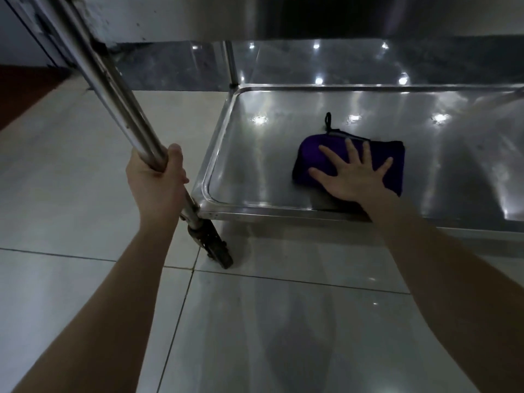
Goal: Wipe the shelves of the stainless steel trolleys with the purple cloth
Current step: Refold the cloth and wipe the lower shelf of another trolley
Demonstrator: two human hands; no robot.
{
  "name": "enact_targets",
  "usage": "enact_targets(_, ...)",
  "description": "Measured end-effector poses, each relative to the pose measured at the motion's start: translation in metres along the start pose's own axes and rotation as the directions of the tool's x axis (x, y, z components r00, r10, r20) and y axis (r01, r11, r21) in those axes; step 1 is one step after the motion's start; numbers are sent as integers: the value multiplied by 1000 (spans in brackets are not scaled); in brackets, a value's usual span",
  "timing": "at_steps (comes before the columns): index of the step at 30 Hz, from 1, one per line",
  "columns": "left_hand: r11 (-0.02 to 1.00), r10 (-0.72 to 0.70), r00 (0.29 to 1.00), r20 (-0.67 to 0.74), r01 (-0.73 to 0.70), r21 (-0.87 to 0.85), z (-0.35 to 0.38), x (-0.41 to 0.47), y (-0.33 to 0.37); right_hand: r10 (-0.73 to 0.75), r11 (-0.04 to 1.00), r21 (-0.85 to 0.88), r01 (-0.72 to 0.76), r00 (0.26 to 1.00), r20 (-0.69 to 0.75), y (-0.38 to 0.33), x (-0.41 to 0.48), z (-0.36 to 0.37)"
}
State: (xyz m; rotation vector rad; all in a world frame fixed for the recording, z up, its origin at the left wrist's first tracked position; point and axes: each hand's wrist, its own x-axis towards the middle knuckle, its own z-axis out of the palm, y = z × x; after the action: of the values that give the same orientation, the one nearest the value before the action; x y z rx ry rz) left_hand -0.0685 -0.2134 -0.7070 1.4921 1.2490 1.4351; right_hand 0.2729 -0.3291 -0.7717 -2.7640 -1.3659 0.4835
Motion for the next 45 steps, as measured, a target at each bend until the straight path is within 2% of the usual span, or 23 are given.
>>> enact_targets(5, 1000, 18, 1000, -15, -18, 4, 1, 0, -4, 10, 1000, 1, -10, 1000, 5, -57, 74, -21)
enact_targets(9, 1000, 7, 999, -38, -7, 5, 2, -2, -4, -149, 988, -33, 150, 988, 46, -158, 103, -19)
enact_targets(13, 1000, 5, 999, -39, -4, 30, 2, -2, -4, -316, 947, -59, 316, 949, 17, -238, 72, 10)
enact_targets(18, 1000, -19, 999, -37, 20, 24, 2, -1, 0, -467, 882, -91, 462, 884, -38, -212, -6, 39)
enact_targets(22, 999, -42, 999, -23, 42, 6, -1, -1, 2, -495, 869, -29, 494, 867, -63, -153, -65, 53)
enact_targets(24, 999, -52, 999, -10, 52, -1, -3, 1, 2, -454, 890, 4, 455, 888, -70, -108, -73, 47)
enact_targets(27, 999, -48, 999, -7, 48, -5, -3, 1, 3, -308, 951, -16, 308, 948, -84, -36, -61, 30)
enact_targets(30, 999, -39, 999, -9, 39, -11, 1, -1, 2, -190, 981, -47, 187, 981, -50, -3, -25, 14)
enact_targets(35, 1000, -31, 999, -17, 31, -1, 2, -4, -1, -128, 991, -41, 126, 991, -41, -60, 64, -3)
enact_targets(40, 1000, -1, 1000, -27, 2, 20, 3, -1, -6, -241, 969, -60, 239, 970, -24, -154, 119, -9)
enact_targets(45, 999, -21, 1000, -23, 21, 31, 2, 1, -7, -417, 908, -72, 413, 908, -46, -218, 80, 15)
